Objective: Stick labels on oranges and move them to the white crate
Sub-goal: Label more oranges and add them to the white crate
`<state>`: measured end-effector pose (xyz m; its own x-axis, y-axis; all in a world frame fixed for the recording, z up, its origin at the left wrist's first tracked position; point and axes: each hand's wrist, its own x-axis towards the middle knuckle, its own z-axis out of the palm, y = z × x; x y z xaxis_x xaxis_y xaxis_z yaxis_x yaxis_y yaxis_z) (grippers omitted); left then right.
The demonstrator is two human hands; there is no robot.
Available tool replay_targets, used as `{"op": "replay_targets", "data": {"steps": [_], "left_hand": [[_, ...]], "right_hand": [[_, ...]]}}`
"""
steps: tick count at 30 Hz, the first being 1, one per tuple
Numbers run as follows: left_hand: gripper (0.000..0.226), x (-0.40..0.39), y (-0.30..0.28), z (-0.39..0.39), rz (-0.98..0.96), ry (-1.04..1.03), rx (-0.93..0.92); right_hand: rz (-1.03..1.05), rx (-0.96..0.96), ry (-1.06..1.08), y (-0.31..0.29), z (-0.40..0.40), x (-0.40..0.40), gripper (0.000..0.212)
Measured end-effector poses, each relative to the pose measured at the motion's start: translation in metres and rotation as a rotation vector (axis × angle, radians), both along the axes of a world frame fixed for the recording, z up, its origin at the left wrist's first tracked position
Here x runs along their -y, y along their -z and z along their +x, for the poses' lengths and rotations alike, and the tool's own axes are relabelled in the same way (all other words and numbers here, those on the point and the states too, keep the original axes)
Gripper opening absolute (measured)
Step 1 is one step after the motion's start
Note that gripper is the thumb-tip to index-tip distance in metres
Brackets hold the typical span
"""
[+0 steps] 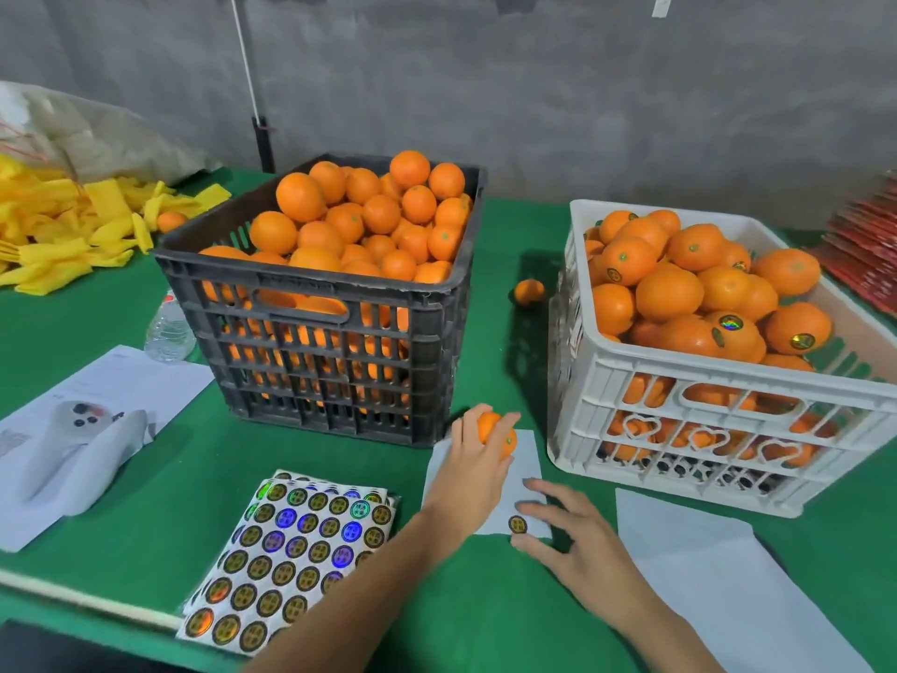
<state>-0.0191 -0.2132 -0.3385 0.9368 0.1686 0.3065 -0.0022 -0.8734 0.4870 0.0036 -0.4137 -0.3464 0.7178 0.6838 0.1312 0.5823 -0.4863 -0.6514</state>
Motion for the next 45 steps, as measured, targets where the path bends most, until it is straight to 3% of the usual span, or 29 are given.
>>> {"op": "replay_targets", "data": {"steps": [7, 15, 18, 21, 27, 32, 37, 40, 42, 45], "left_hand": [[0.053, 0.001, 0.002, 0.0, -0.042, -0.024, 0.015], [0.054, 0.0, 0.005, -0.001, -0.128, -0.034, 0.041], [0.054, -0.001, 0.006, -0.002, -0.193, -0.044, 0.039], [0.058, -0.003, -0.002, -0.002, -0.332, -0.039, 0.06], [0.066, -0.002, -0.057, 0.006, -0.61, -0.065, 0.267], [0.072, -0.007, -0.107, 0.012, -0.584, -0.031, 0.399], [0.076, -0.013, -0.149, 0.02, -0.501, 0.074, 0.545], [0.078, -0.008, -0.174, 0.033, -0.479, 0.112, 0.597], [0.075, -0.003, -0.188, 0.046, -0.475, 0.148, 0.594], [0.075, 0.001, -0.207, 0.069, -0.465, 0.222, 0.518]], "right_hand": [[-0.002, 0.17, 0.001, 0.0, 0.001, -0.01, 0.043], [0.074, 0.071, 0.017, -0.005, -0.006, -0.014, 0.007], [0.144, 0.012, 0.035, -0.013, -0.013, -0.018, 0.01], [0.381, -0.15, 0.111, -0.044, -0.008, -0.034, 0.012], [0.645, -0.196, 0.216, -0.117, 0.018, -0.078, 0.008], [0.724, -0.109, 0.252, -0.156, 0.028, -0.09, 0.014], [0.707, -0.158, 0.193, -0.204, 0.034, -0.083, 0.06], [0.621, -0.232, 0.081, -0.229, 0.046, -0.077, 0.043], [0.69, -0.302, 0.059, -0.239, 0.055, -0.075, 0.043], [0.783, -0.166, 0.133, -0.25, 0.072, -0.068, 0.036]]}}
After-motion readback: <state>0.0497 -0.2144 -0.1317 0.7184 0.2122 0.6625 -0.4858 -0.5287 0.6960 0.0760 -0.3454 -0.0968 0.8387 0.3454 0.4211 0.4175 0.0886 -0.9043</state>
